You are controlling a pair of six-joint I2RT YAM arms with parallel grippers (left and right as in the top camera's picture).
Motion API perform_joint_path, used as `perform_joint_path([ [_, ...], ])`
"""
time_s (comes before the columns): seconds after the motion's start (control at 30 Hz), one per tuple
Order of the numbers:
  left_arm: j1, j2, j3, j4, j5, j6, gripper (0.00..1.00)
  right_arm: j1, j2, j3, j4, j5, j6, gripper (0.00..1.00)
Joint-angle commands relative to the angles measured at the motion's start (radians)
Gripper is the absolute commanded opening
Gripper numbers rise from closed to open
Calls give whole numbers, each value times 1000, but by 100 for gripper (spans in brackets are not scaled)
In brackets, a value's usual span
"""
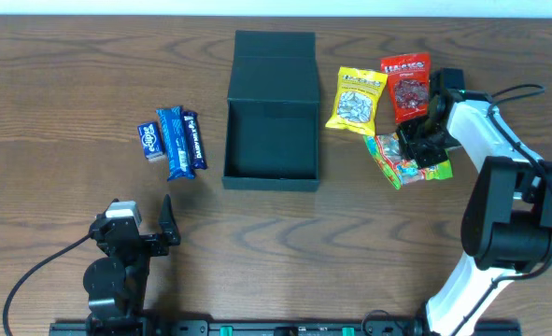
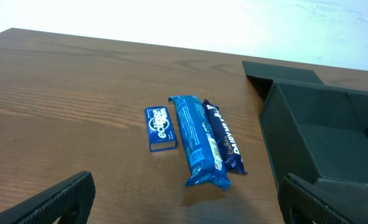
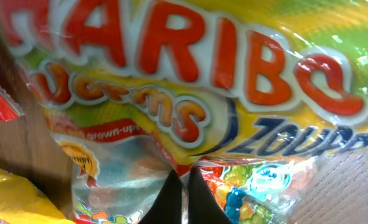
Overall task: Pack container
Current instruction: 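Reach right gripper to the green Haribo bag and grasp it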
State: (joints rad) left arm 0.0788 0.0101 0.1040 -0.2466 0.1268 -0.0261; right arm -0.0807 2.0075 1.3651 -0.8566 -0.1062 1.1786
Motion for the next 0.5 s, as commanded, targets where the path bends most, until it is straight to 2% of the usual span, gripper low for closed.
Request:
perform_joint_path([
  [0.0, 6, -6, -24, -10, -4, 0, 95, -19, 54, -4, -13, 28, -44, 1],
  [0.27, 6, -6, -24, -10, -4, 0, 95, -19, 35, -4, -106, 27, -222, 1],
  [0.47, 6, -6, -24, -10, -4, 0, 95, 5, -71, -4, -132, 27, -456, 1],
])
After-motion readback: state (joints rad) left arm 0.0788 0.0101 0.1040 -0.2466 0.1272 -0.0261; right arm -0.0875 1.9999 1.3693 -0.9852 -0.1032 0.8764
